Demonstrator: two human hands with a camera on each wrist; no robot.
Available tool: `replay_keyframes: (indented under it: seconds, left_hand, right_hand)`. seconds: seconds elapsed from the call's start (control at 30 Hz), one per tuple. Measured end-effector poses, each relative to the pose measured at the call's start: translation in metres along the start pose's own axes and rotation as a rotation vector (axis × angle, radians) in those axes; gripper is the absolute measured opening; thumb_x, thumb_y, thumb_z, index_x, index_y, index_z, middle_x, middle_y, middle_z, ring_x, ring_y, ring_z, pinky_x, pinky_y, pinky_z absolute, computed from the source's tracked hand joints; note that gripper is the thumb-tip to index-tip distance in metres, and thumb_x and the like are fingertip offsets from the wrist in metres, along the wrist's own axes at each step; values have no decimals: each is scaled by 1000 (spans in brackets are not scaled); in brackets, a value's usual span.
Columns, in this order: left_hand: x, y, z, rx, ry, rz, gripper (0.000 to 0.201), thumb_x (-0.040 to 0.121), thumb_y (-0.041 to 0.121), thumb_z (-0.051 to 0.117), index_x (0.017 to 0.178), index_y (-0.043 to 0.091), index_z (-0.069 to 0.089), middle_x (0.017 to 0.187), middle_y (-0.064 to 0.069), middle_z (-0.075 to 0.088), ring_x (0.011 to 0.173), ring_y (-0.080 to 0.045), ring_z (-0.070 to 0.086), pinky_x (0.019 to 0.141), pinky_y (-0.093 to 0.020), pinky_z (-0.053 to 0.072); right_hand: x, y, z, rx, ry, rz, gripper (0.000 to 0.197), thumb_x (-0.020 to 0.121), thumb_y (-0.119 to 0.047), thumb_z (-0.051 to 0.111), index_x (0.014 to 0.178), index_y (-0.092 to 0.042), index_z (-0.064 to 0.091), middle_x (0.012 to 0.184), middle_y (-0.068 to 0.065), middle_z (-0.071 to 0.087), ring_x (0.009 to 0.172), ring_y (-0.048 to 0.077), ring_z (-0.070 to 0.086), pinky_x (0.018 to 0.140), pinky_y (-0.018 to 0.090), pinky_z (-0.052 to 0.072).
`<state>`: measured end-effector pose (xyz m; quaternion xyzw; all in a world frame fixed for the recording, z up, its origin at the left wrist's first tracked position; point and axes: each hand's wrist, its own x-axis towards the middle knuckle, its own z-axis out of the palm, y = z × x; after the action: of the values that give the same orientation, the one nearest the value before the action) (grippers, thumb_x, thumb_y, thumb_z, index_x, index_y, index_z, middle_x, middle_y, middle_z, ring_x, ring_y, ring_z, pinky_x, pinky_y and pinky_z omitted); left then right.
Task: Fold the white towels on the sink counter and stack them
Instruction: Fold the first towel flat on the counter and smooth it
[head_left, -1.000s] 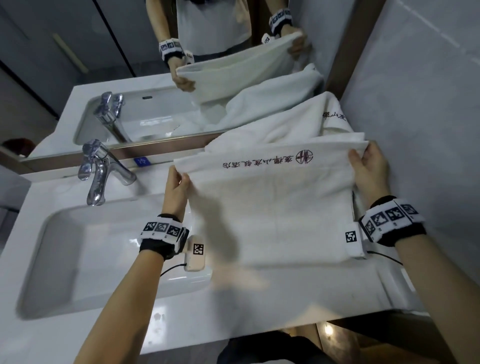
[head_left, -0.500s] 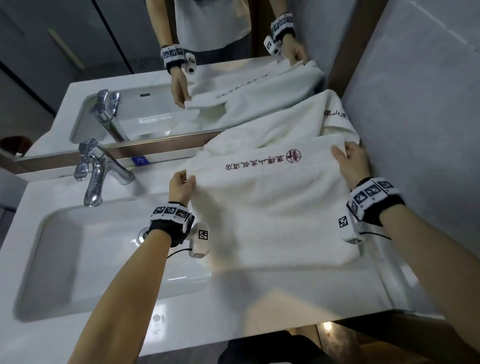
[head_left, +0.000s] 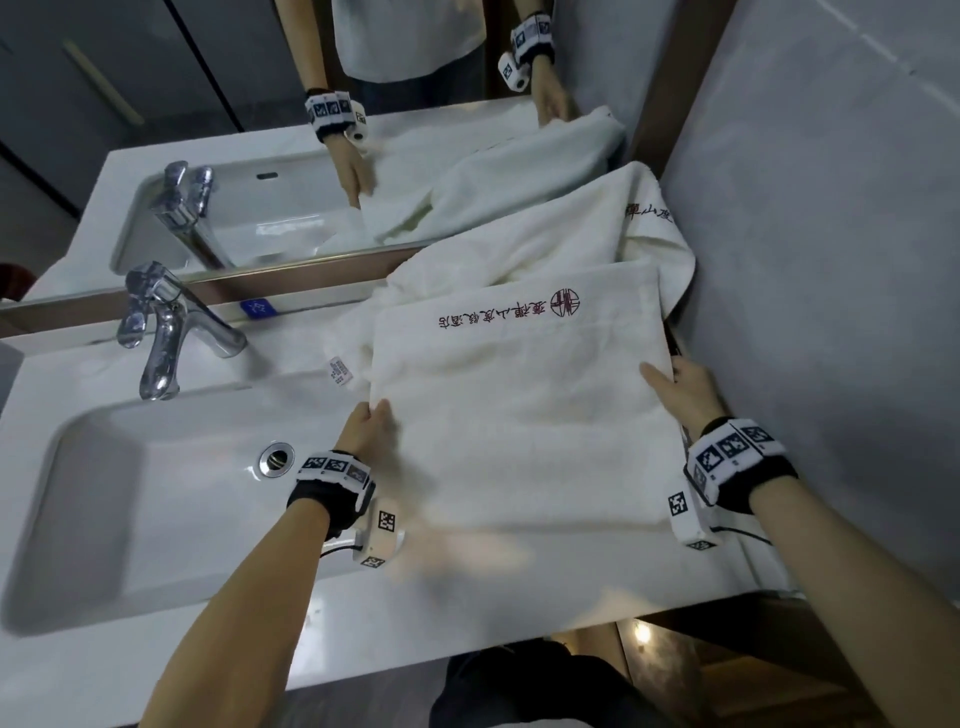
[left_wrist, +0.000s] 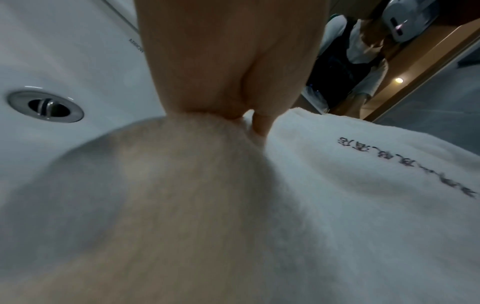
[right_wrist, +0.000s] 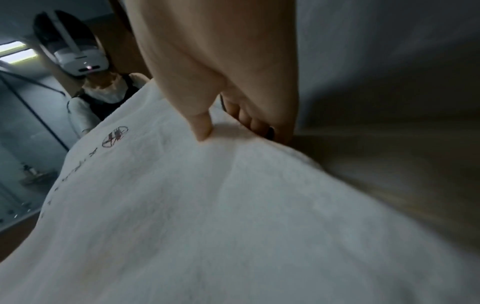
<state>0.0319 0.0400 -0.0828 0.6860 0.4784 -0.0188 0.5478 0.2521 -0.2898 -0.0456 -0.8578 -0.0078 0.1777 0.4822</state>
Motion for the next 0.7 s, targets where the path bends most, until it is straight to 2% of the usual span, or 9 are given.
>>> replay_keyframes:
  seconds: [0.1,0.2,0.27,0.37,0.43,0.5,0.53,0.6,0.7]
  left_hand:
    - [-12,-2,2,51,99,114,23,98,26,42,84,9,37,71,-3,39,78,-21,40,71,-31,31]
    - [-28,-8,3,-24,114,120,25,98,32,42,90,8,42,74,-6,44,76,-21,44,65,-32,35]
    - [-36,-17,-1,3,65,70,33,98,39,40,98,8,51,91,-9,52,87,-22,48,74,-32,38]
    - [-48,-35,-4,-19,18,16,45,99,39,37,122,4,53,111,-7,50,104,-21,47,93,-36,38]
    - [-57,-45,-4,-54,34,19,37,101,30,36,118,3,55,110,-8,54,103,-21,47,91,-34,41]
    - [-69,-48,-2,-49,49,76,24,100,21,36,97,6,54,95,-7,58,95,-22,49,74,-27,41]
    - [-75,-46,-1,-27,64,125,21,100,20,35,94,7,50,89,-5,55,92,-22,49,71,-27,39]
    - [-84,-38,-1,43,123,231,19,99,23,36,92,8,46,83,-5,51,81,-21,48,69,-31,37]
    - [-91,-20,-4,141,242,332,21,97,28,37,87,10,41,69,-1,46,66,-21,43,62,-33,33]
  right_hand:
    - [-9,4,-5,-89,6,-77,32,96,-23,50,104,7,59,103,20,66,92,29,61,85,40,50]
    - [-18,7,-12,-128,-23,-68,35,97,-29,47,92,4,57,83,16,59,80,25,54,73,34,44]
    - [-29,13,-17,-222,-62,-21,38,96,-37,45,79,-5,54,73,13,54,74,25,51,68,32,38]
    - [-52,33,-21,-221,-82,56,37,90,-41,56,72,-9,57,71,6,58,68,24,53,58,25,39]
    - [-68,47,-20,-151,-96,71,25,86,-34,64,72,-15,59,75,1,62,66,16,57,52,20,43]
    - [-78,56,-19,-172,-112,27,19,88,-28,62,91,-10,64,93,7,67,81,25,63,69,29,52]
    - [-79,57,-19,-197,-102,-15,24,91,-27,58,104,-7,62,104,11,67,92,29,63,80,36,52]
    - [-77,52,-20,-241,-51,-99,33,96,-28,48,120,-7,55,118,16,63,106,33,59,92,42,48]
    - [-69,41,-26,-288,64,-204,29,97,-33,41,110,-10,55,111,21,62,100,35,58,88,45,48]
